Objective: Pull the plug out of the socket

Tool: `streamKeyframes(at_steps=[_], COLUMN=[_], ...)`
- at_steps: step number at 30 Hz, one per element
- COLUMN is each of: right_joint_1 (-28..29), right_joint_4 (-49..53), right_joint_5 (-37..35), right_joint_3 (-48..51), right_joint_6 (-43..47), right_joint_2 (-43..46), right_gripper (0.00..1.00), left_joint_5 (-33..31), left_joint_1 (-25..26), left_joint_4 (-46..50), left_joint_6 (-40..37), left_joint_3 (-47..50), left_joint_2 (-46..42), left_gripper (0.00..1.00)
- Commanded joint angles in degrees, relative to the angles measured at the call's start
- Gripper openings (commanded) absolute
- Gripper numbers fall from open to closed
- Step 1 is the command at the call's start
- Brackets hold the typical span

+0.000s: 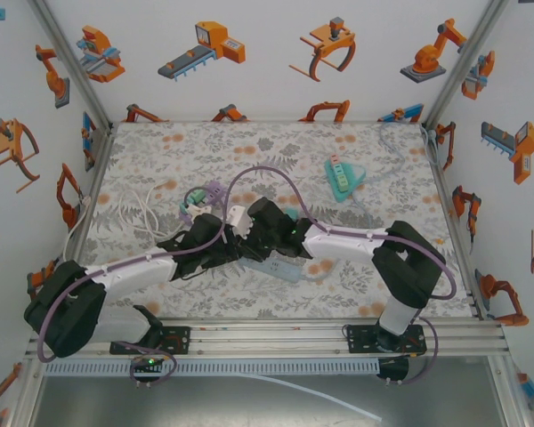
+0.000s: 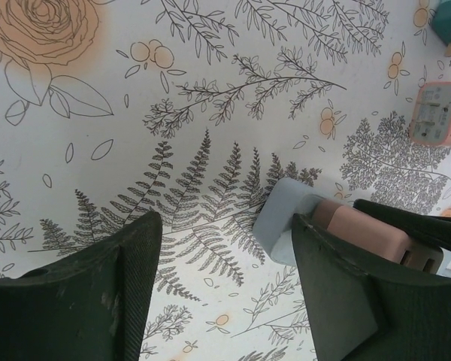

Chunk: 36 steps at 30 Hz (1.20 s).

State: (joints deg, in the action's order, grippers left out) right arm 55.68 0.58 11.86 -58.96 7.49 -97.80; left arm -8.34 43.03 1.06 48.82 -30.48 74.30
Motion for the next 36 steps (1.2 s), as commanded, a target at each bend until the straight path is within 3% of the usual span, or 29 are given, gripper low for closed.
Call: streamKeyframes(at_steps=[1, 6, 11, 16, 24, 29, 33, 36], right_joint_1=[0.5, 0.6, 0.3, -1.9, -2.0, -2.0, -2.2, -2.2], right_joint_4=[-7.8, -6.6, -10.1, -15.2, -17.4, -15.6, -15.1, -17.5], right_joint_5=[4.0, 1.6, 0.7, 3.3, 8.7, 10.5, 16.6, 17.2], right_joint_3=[-1.2, -1.2, 1.9, 4.1, 3.9, 4.4, 3.7, 4.4], right_joint_6=[-1.6, 0.7, 2.5, -0.8, -2.0, -1.9, -4.4, -6.7], right_joint_2=[5.6, 5.3, 4.7, 3.2, 3.0, 3.9, 3.4, 1.3], right_gripper=[0.12, 0.11, 0.11, 0.10, 0.09, 0.08, 0.08, 0.08], left_joint_5=[-3.0, -2.6, 7.4, 12.5, 4.1, 1.9, -0.8, 4.5], left_joint_1=[0.0, 0.0, 0.1, 0.0, -1.2, -1.4, -3.1, -3.5], left_joint_4=[9.0, 9.6, -4.8, -5.4, 9.2, 6.9, 8.3, -0.7], left_joint_6=[1.5, 2.0, -1.7, -6.0, -1.6, 2.0, 4.8, 2.2], left_joint_3=[-0.2, -1.1, 3.9, 3.8, -1.0, 0.0, 0.4, 2.9], left_joint_2=[3.4, 5.2, 1.2, -2.5, 7.1, 6.9, 6.2, 4.0], left_gripper=[0.63, 0.61, 0.62, 0.67, 0.60, 0.59, 0.64, 0.67])
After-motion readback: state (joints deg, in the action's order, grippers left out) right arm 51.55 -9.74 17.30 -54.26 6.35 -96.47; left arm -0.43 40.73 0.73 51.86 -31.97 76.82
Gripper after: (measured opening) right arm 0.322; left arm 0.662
